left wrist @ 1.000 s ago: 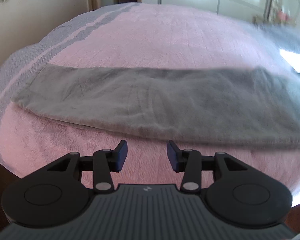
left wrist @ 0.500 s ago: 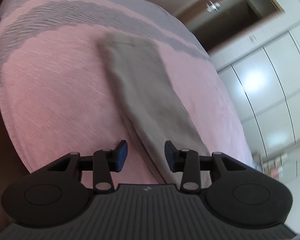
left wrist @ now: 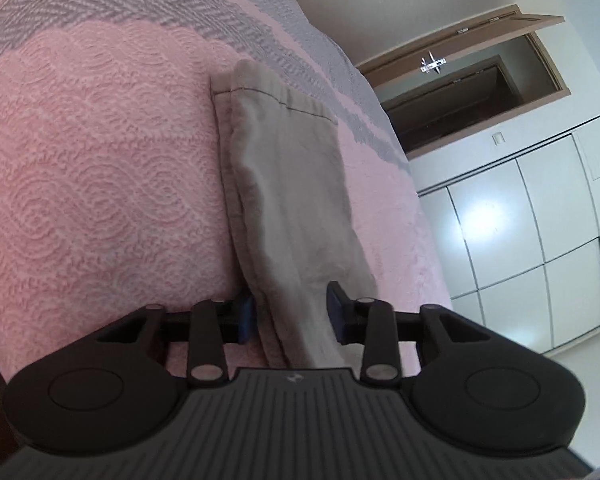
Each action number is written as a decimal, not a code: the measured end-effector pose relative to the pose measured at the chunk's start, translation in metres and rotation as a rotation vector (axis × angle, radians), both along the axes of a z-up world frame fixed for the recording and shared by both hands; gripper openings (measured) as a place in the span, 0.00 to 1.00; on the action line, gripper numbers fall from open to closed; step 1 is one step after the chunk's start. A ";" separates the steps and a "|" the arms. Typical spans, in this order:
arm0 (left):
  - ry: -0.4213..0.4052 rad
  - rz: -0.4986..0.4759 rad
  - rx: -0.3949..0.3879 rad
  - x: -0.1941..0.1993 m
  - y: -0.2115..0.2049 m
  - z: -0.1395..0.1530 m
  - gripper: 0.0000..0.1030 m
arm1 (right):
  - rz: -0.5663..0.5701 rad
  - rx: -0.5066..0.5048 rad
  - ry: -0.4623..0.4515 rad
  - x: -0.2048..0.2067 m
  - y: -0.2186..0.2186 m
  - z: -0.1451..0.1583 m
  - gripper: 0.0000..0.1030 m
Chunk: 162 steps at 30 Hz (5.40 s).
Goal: Fold clothes
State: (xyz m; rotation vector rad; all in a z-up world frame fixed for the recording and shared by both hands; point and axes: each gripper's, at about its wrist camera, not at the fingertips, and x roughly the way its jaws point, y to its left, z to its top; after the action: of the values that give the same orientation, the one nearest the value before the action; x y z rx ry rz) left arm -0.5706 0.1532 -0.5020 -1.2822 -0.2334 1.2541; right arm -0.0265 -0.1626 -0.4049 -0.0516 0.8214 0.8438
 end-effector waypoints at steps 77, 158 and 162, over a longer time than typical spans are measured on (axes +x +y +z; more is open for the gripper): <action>1.385 -0.938 0.740 0.236 -0.133 0.048 0.29 | -0.030 0.438 0.832 -0.027 0.040 -0.064 0.24; 1.016 -0.799 0.197 0.238 -0.132 0.098 0.42 | 0.414 -0.116 -0.072 -0.103 0.020 -0.005 0.83; 1.054 -0.807 0.165 0.241 -0.146 0.096 0.43 | 0.361 -0.135 -0.042 -0.101 0.009 -0.004 0.83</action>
State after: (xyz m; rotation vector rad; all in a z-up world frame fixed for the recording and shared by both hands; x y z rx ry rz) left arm -0.3301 0.0074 -0.4058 -0.3487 0.8403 0.9955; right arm -0.1277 -0.1535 -0.4090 -0.3439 0.8416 1.1206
